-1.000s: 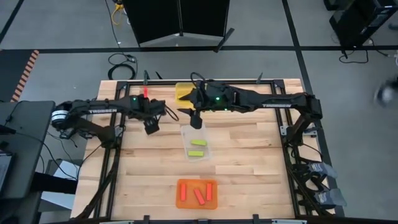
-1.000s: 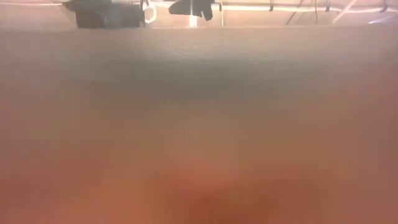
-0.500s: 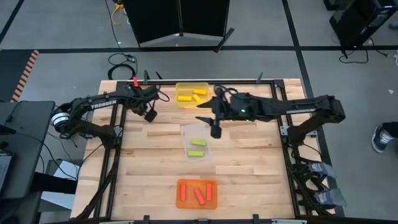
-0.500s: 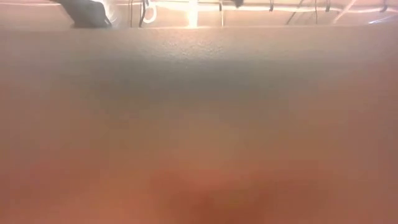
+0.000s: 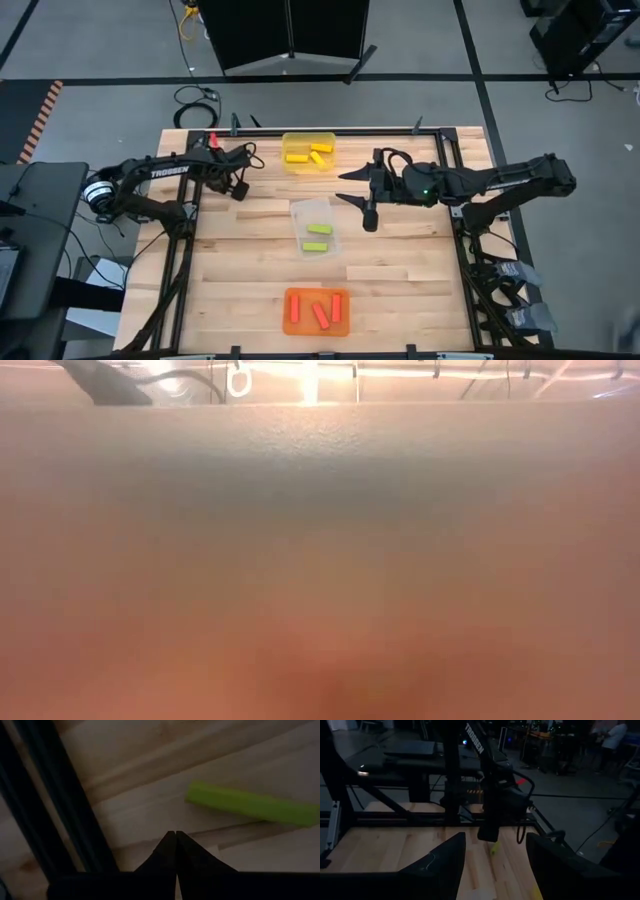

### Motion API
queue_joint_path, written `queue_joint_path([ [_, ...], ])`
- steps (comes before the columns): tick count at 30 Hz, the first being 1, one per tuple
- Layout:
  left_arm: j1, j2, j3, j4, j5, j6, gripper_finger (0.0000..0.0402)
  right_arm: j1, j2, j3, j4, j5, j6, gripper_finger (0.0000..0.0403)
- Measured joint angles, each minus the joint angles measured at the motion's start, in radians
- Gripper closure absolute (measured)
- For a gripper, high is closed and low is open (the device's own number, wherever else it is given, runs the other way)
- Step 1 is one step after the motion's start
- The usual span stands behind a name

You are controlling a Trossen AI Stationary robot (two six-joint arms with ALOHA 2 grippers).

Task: Sort blocks
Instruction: Put the green block into the transparent bin

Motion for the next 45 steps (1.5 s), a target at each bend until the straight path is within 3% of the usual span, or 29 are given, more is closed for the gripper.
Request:
queue_joint_path([
  [8,-0.012,-0.01,-0.003,0.023,-0.033,0.13,0.0396,0.002,0.013,-0.003,-0.009,0.0,0.014,0.0183],
  [17,-0.121,0.003,0.086,0.122,0.002,0.58,0.0384,-0.01,0.011,-0.003,0.011,0.0,-0.009,0.0183],
  [28,-0.178,0.09,0.086,0.089,0.028,0.898,0.0207,-0.013,0.011,-0.003,0.011,0.0,-0.009,0.0183],
  [32,-0.179,0.115,0.086,0.09,0.044,0.962,0.017,-0.013,0.011,-0.003,0.005,0.0,-0.009,0.0183],
  [40,-0.157,0.231,0.086,0.166,0.04,0.995,0.0176,-0.012,0.011,-0.003,-0.004,0.0,-0.009,0.0183],
  [45,-0.139,0.317,0.097,0.157,0.042,0.996,0.0213,-0.001,0.011,-0.003,-0.011,-0.001,-0.005,0.0183],
])
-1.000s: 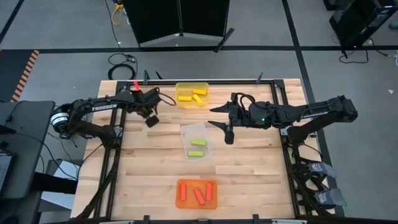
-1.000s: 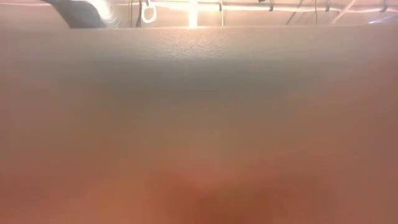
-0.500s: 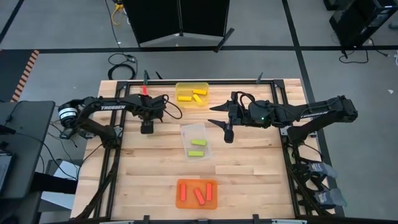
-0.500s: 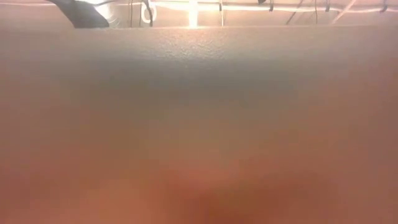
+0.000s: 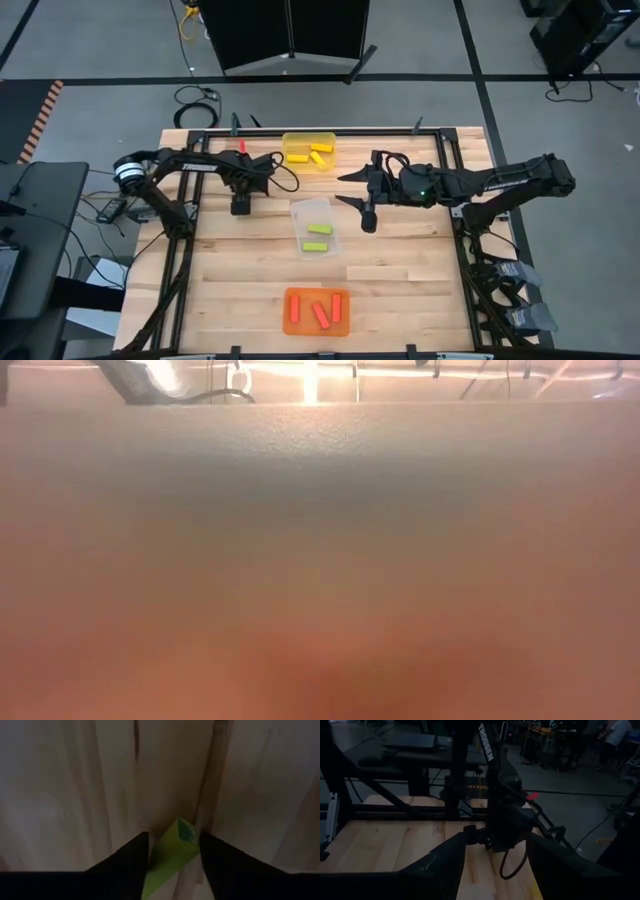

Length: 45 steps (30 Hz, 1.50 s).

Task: Sort blocks
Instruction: Put the green block into the transparent bin, then return to Home Position

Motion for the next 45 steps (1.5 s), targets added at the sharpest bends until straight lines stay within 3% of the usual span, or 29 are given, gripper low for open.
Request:
queue_joint_path([
  [6,0.0,0.011,0.026,-0.034,-0.03,-0.008,0.0345,0.003,0.0,0.0,-0.004,0.0,0.0,0.0183],
  [12,-0.001,0.016,0.119,-0.106,-0.139,-0.028,0.0336,0.012,-0.001,0.0,0.001,0.0,0.009,0.0183],
  [19,-0.066,-0.12,0.262,-0.047,0.018,-0.089,0.0336,0.049,-0.064,0.0,-0.005,0.021,-0.012,0.0183],
  [23,-0.144,-0.231,0.279,0.19,0.22,-0.179,0.0336,0.075,-0.142,0.0,-0.006,0.054,-0.033,0.0183],
  [25,-0.194,-0.259,0.263,0.32,0.268,-0.235,0.0336,0.09,-0.182,0.0,-0.006,0.071,-0.043,0.0183],
  [33,-0.397,-0.199,0.174,0.702,0.283,-0.391,0.0336,0.146,-0.278,0.001,-0.012,0.107,-0.053,0.0183],
  [40,-0.454,-0.087,0.164,0.768,0.278,-0.489,0.0336,0.191,-0.274,0.001,-0.018,0.127,-0.049,0.0183],
  [42,-0.459,-0.075,0.164,0.776,0.278,-0.509,0.0318,0.198,-0.269,0.001,-0.023,0.135,-0.045,0.0183],
  [45,-0.464,-0.079,0.164,0.777,0.278,-0.525,0.0245,0.207,-0.262,0.001,-0.036,0.146,-0.032,0.0183],
])
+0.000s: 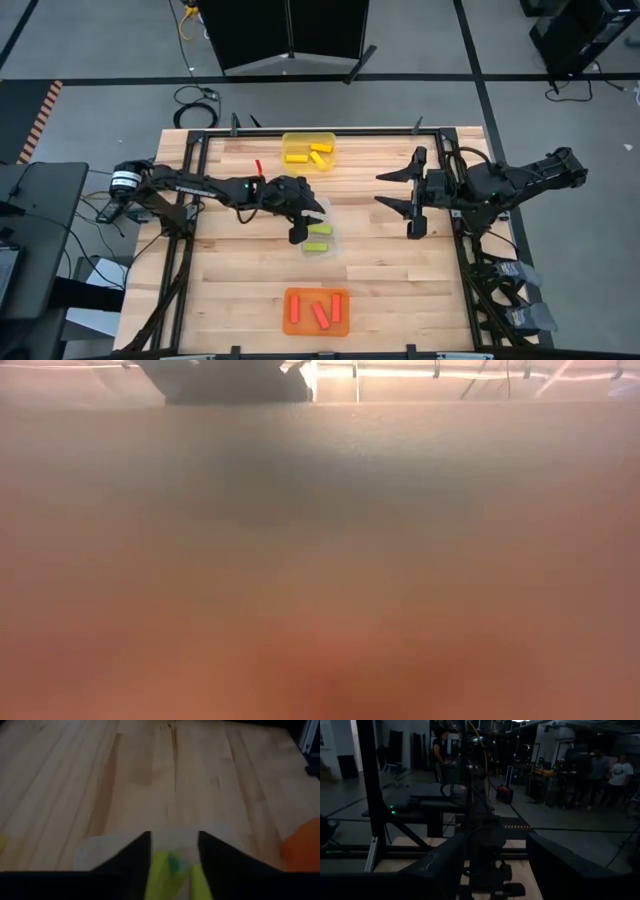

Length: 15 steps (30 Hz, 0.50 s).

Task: Sort blocks
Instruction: Return to Home Position

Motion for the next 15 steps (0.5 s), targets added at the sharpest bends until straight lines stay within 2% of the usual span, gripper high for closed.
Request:
queue_joint_path([
  [4,-0.001,-0.046,0.0,-0.008,0.0,-0.006,0.0157,0.006,0.001,0.0,-0.018,0.002,0.0,0.0183],
  [7,-0.002,-0.086,0.0,-0.014,-0.012,-0.006,0.0127,0.006,-0.001,0.0,-0.018,0.003,-0.002,0.0183],
  [11,-0.016,-0.199,0.0,-0.03,-0.064,0.032,0.0136,0.006,-0.019,-0.002,-0.055,0.045,-0.005,0.0184],
  [15,-0.031,-0.367,-0.037,-0.04,-0.139,0.077,0.0195,0.006,-0.047,-0.073,-0.029,0.056,0.017,0.0201],
])
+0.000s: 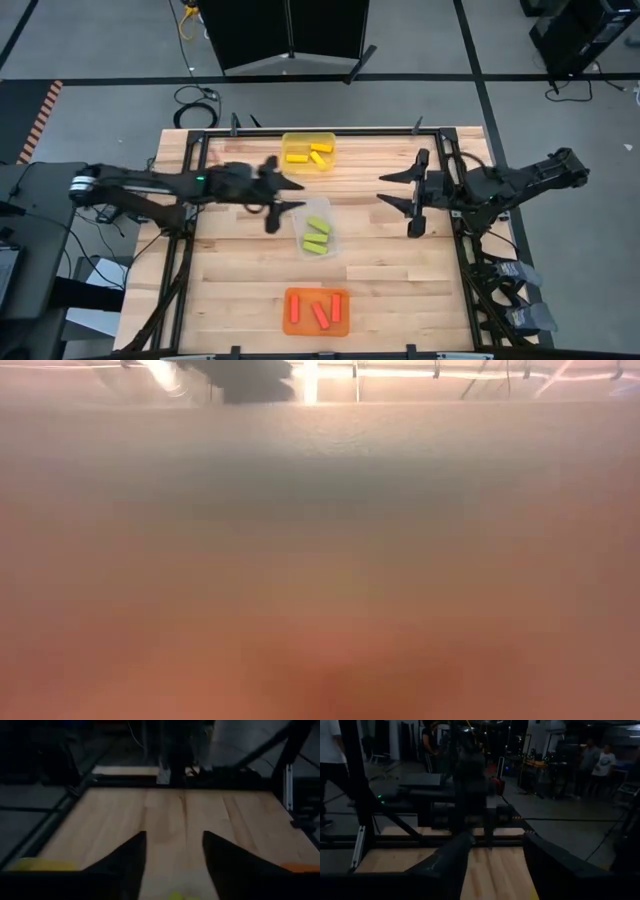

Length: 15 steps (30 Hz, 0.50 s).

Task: Sort blocks
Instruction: Return to Home Position

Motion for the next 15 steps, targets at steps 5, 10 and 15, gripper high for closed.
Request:
queue_joint_path([
  [5,-0.005,-0.228,-0.151,0.018,-0.03,-0.012,0.0302,0.0,-0.033,-0.193,0.155,-0.011,-0.012,0.026],
  [10,-0.006,-0.404,-0.336,0.072,-0.037,-0.04,0.0391,-0.003,-0.109,-0.396,0.28,-0.035,-0.047,0.0346],
  [15,-0.006,-0.527,-0.483,0.108,-0.076,-0.063,0.0391,-0.015,-0.266,-0.588,0.346,-0.075,-0.074,0.039],
])
